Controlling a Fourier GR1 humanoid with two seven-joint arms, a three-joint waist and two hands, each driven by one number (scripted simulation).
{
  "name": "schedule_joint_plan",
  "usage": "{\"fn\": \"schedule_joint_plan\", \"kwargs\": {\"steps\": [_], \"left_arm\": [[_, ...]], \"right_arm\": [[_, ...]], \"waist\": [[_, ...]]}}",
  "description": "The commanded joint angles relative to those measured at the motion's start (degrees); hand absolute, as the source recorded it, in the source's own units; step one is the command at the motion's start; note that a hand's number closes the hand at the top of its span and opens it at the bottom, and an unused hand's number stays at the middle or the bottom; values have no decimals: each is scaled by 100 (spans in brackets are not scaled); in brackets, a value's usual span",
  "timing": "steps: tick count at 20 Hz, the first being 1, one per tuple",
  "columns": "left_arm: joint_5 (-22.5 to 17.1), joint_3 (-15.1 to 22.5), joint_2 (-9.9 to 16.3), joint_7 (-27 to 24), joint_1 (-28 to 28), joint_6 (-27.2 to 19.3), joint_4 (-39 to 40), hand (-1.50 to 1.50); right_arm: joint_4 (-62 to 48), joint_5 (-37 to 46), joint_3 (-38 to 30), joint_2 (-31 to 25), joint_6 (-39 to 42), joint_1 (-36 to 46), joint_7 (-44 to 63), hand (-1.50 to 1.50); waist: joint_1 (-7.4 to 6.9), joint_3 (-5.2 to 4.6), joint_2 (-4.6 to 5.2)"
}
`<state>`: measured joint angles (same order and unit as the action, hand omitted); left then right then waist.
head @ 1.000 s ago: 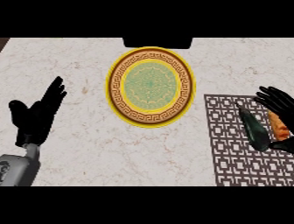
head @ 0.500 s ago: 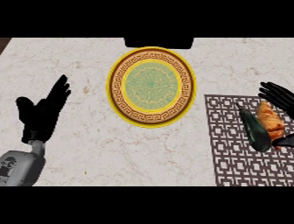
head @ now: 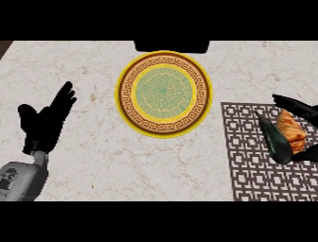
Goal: Pick the eggplant from the placemat and place it in the plate
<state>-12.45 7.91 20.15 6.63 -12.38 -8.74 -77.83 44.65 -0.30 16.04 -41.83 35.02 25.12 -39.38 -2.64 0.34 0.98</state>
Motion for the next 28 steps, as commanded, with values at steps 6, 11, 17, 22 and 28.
{"fn": "schedule_joint_plan", "kwargs": {"steps": [6,11,17,22,28], "left_arm": [[13,-108,-96,-130,-85,45,272,0],[30,-116,-72,-75,-151,123,241,0],[-16,-219,12,-25,45,201,76,0],[80,-218,-115,-85,87,100,41,0],[195,-108,-127,65,177,95,-195,0]], "right_arm": [[-672,946,916,-11,427,473,-1608,-150],[-947,1049,1231,95,419,804,-1650,-150],[-1421,1225,1502,459,-134,869,-1842,-150],[-1680,1301,1611,630,-153,1239,-1763,-150],[-1855,1671,2018,829,-562,1197,-2016,-150]], "waist": [[2,-10,16],[14,-15,5],[10,-14,-15],[53,-21,-38],[32,-16,-36]]}}
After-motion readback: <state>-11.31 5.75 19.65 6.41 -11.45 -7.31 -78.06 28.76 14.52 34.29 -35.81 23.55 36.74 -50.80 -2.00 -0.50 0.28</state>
